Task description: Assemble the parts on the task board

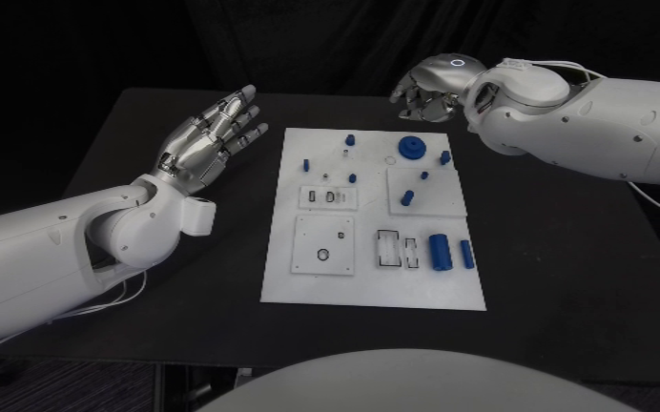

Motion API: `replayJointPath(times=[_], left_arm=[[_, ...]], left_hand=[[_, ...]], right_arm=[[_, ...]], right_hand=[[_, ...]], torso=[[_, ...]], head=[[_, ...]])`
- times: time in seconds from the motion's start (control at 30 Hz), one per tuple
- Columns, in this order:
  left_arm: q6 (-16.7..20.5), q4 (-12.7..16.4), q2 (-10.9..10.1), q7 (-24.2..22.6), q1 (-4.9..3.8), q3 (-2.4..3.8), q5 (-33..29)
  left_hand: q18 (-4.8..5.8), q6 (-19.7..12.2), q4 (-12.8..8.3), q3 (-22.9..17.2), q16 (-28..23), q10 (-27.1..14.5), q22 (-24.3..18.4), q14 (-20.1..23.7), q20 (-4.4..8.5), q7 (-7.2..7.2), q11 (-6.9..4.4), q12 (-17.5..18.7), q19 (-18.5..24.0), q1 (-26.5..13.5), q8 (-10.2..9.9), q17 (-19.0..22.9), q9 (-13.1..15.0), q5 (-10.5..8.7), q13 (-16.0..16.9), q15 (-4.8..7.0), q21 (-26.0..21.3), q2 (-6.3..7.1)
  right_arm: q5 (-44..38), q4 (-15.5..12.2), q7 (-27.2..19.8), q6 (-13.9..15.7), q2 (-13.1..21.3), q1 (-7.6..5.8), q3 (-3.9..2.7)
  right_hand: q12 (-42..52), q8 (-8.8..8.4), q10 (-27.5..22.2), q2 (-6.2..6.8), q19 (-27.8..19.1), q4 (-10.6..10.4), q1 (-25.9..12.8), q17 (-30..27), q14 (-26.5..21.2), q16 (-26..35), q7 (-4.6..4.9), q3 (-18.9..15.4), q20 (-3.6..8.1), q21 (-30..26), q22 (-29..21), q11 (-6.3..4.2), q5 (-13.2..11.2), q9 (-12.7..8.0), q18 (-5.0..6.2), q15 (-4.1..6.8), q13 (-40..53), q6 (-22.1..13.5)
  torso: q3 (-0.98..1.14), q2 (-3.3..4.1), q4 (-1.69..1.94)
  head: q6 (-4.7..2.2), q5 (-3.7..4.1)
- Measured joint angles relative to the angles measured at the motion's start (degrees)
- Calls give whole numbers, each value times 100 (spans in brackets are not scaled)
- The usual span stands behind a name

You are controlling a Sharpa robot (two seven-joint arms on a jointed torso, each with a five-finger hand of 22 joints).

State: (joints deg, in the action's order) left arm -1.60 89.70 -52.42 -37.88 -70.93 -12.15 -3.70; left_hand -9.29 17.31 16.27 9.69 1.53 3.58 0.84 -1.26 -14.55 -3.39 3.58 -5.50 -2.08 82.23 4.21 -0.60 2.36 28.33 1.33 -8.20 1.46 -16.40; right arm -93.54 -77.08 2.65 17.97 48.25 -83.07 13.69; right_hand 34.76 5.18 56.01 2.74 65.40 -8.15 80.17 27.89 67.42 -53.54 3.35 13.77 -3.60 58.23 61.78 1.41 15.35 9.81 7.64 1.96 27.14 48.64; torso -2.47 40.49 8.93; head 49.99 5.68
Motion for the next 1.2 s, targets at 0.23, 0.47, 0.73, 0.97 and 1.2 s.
replayJointPath(times=[0.23,0.47,0.73,0.97,1.2], left_arm=[[-2,-23,25,0,0,2,0],[-7,-50,54,0,0,1,0],[-19,-56,67,4,2,0,0],[-29,-57,69,7,2,0,0],[-41,-66,85,11,2,0,0]], left_hand=[[-1,0,0,0,28,0,0,0,0,0,0,0,0,0,0,0,0,0,0,0,0,0],[0,12,-1,-1,28,0,0,0,0,-12,0,0,0,0,0,-2,0,0,-1,0,0,0],[0,20,-16,-16,28,0,-1,0,0,-20,0,0,0,0,0,-5,-1,0,-1,0,0,0],[0,20,-16,-16,28,0,-1,0,0,-20,0,0,0,0,0,-4,-1,0,-2,0,0,0],[0,20,1,-32,27,0,-1,1,0,-20,0,0,0,46,0,-4,-1,24,-2,0,0,1]], right_arm=[[209,158,3,-199,129,206,28],[289,391,33,-360,31,366,28],[268,554,82,-450,-100,489,27],[242,599,131,-468,-138,512,27],[212,607,192,-523,-129,534,26]], right_hand=[[4958,-65,2125,-33,1077,-263,-285,4101,1331,-2543,63,-304,12,1326,1236,-81,-348,-48,-276,106,4699,59],[5312,-121,2776,-25,1329,-497,-578,4706,1619,-3090,125,-594,24,1789,1318,-98,-829,-66,-274,96,4782,-9],[5312,-131,2775,-28,1355,-447,-575,4705,1638,-3129,123,-653,13,1827,1317,-98,-668,-103,-366,116,4781,-68],[5312,-131,2775,-58,1390,-407,-546,4705,1638,-3212,132,-657,18,1893,1316,-98,-563,-110,-365,116,4781,-77],[5311,-131,2775,-71,1390,-329,-425,4705,1638,-3212,152,-626,18,1894,1316,-98,-382,-117,-365,116,4780,-97]], torso=[[-18,-14,-31],[-24,-4,-52],[-13,15,-46],[-13,16,-29],[-30,3,-36]], head=[[0,-51],[0,-59],[0,10],[0,29],[0,24]])
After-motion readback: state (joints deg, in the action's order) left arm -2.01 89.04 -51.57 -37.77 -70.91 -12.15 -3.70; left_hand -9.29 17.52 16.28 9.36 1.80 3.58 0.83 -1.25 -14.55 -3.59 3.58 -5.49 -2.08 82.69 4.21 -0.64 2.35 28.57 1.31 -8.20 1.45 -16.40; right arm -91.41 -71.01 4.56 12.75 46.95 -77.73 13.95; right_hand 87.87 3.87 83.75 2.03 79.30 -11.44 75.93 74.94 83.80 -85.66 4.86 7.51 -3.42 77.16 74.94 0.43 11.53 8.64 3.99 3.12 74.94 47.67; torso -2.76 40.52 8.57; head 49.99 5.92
